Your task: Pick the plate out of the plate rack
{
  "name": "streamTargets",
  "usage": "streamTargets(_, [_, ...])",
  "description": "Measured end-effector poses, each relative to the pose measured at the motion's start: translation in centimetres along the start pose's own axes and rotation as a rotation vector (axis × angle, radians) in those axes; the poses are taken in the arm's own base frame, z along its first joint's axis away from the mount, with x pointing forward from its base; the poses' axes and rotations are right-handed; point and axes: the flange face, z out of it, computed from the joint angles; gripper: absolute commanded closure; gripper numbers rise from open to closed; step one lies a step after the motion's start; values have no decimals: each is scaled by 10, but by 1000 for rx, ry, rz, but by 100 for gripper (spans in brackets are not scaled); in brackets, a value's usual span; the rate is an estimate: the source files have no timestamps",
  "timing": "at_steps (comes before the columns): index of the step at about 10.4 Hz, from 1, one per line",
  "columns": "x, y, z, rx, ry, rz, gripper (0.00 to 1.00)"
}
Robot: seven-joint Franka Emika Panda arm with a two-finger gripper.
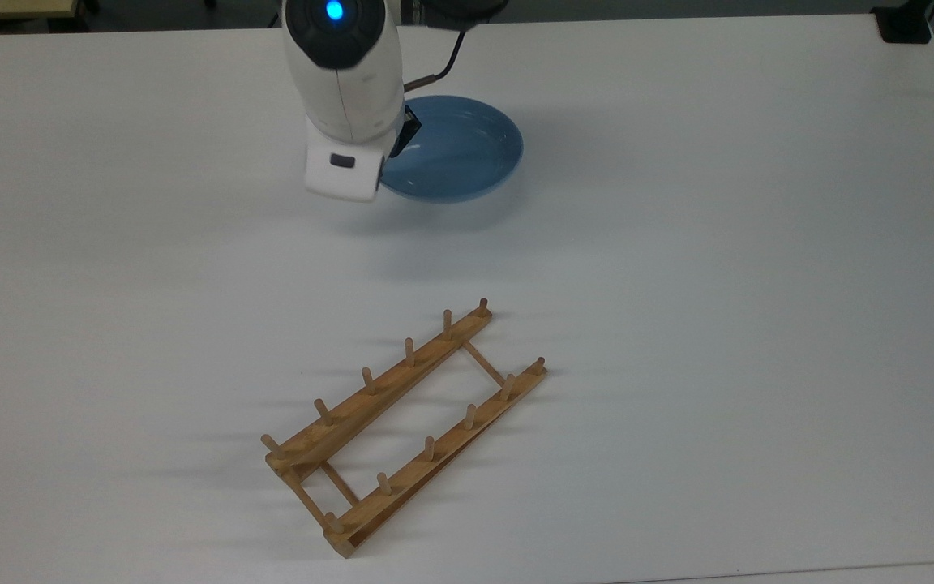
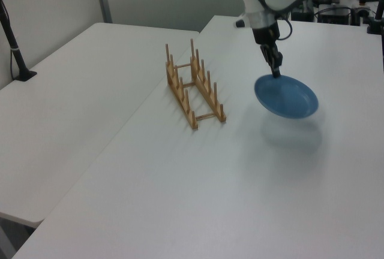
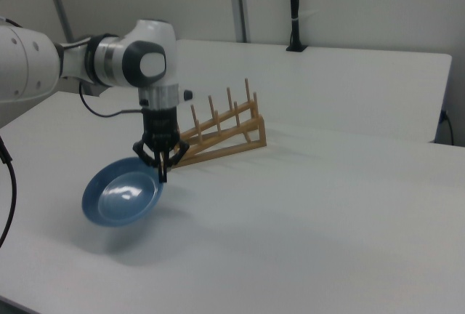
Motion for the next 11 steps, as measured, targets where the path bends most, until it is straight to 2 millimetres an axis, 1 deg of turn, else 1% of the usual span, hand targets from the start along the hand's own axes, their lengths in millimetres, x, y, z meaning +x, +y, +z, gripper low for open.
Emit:
streamTargets(1, [2, -2, 20, 24, -33, -38, 100])
streamTargets(3, [15, -5, 56, 62, -86, -73, 100])
streamTargets(5, [29, -11, 81, 82, -124, -93, 100])
streamTargets(6, [33, -13, 88, 88, -135, -99, 79])
streamTargets(8, [34, -10, 95, 93, -145, -73, 46])
streamTargets(9, [34, -9, 97, 93, -149, -40, 20])
streamTargets(10, [33, -7, 96, 89, -150, -3, 0])
streamTargets(11, [33, -5, 93, 75, -150, 37, 0])
